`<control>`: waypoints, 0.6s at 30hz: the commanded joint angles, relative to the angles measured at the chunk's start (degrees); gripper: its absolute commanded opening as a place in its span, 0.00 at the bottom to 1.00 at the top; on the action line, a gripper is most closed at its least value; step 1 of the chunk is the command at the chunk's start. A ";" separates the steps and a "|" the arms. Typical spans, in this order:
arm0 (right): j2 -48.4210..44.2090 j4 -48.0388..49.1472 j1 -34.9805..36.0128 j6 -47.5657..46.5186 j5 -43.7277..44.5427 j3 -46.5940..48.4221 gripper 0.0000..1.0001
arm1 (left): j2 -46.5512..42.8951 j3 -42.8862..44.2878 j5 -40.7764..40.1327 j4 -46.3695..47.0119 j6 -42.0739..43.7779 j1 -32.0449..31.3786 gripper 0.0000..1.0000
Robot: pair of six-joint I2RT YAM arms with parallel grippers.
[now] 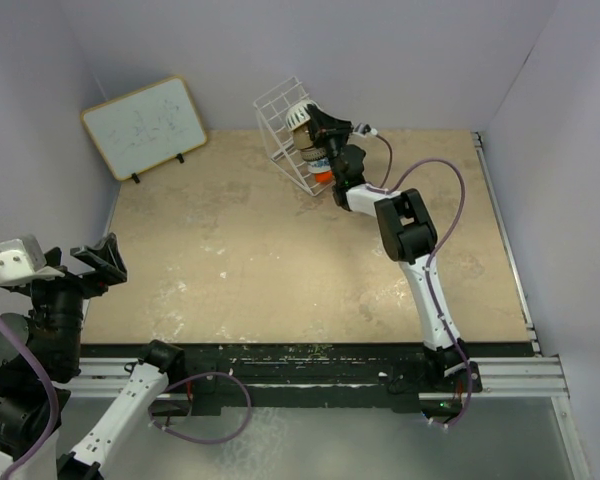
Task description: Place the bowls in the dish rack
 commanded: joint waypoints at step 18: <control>-11.08 -12.33 0.08 2.10 -4.27 -7.31 0.38 | -0.94 0.30 -1.57 0.35 -0.68 -1.31 0.99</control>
